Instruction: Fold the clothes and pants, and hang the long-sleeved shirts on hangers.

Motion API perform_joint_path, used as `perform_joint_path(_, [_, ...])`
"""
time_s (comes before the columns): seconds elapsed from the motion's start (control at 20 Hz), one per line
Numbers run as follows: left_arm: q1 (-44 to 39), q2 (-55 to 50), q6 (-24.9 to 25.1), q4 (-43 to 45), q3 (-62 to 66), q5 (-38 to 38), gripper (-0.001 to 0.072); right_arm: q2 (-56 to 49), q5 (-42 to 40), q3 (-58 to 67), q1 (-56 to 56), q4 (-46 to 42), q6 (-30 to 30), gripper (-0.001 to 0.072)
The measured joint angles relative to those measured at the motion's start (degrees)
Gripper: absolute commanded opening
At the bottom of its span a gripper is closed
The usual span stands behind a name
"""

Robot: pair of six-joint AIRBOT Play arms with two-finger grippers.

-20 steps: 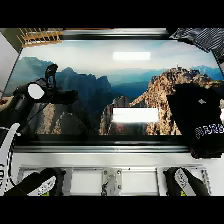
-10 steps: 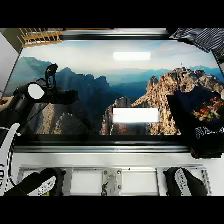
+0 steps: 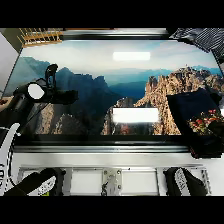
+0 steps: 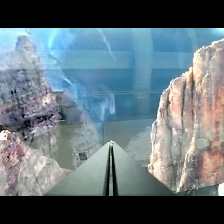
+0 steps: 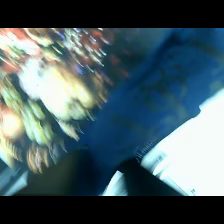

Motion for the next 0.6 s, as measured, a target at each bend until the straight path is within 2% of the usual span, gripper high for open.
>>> perform_joint_path(0.15, [0.0,0.02,0.04,0.0,0.0,0.0,0.0006,0.39,1.33,-0.13,0.0,-0.31,-0.13,0.066])
perform_joint_path(0.3, [0.0,0.02,0.17,0.02,0.0,-0.07,0.0006,3.23,-0.35,0.55,0.72,3.21,-4.87,0.0661])
perform_joint_path(0.6, [-0.85,0.02,0.15,0.02,0.0,-0.28,0.0006,7.08,-8.92,1.07,12.24,28.33,-19.41,0.0659])
